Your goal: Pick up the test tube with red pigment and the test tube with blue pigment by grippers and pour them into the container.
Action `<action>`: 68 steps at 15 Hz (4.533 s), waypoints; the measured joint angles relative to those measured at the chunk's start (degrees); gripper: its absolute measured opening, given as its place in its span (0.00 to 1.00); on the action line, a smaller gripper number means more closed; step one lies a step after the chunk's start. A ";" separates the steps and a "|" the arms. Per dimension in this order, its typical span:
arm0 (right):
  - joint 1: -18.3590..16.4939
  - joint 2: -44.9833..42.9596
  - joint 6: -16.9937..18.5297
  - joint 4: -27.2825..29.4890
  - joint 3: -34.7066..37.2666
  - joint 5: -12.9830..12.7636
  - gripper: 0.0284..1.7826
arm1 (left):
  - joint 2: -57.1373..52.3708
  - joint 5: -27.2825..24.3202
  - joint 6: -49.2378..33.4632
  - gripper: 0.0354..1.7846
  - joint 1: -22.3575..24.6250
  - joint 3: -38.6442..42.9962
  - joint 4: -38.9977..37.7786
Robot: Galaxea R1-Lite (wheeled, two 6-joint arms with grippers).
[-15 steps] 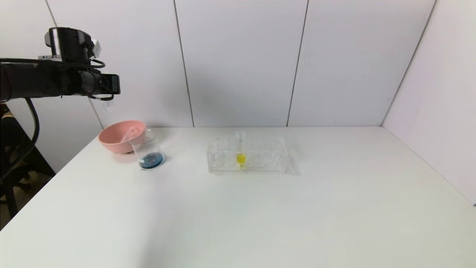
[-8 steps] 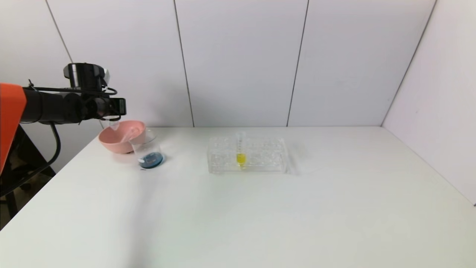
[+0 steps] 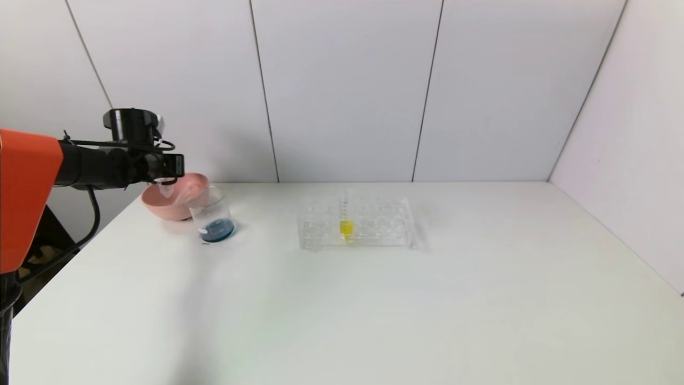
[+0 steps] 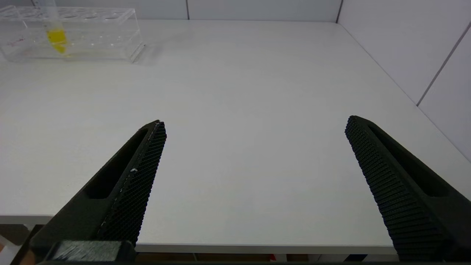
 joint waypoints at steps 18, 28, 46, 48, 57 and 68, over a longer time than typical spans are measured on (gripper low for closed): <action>0.02 0.00 0.00 0.00 0.00 0.00 1.00 | 1.94 0.13 2.93 0.79 1.74 0.33 -1.94; -0.02 0.00 0.00 0.00 0.00 0.00 1.00 | -10.09 0.17 4.08 0.99 -3.17 6.97 -7.78; 0.00 0.00 0.00 0.00 0.00 0.00 1.00 | -87.19 -20.14 21.80 0.99 -4.77 47.62 16.23; 0.02 0.00 0.00 0.00 0.00 0.00 1.00 | -96.45 -20.75 22.55 0.99 -4.16 53.48 17.26; 0.02 0.00 0.00 0.00 0.00 0.00 1.00 | -117.18 -17.13 22.19 0.99 -4.88 72.94 17.18; -0.02 0.00 0.00 0.00 0.00 -0.02 1.00 | -129.50 -16.58 11.28 0.99 -6.72 98.68 4.92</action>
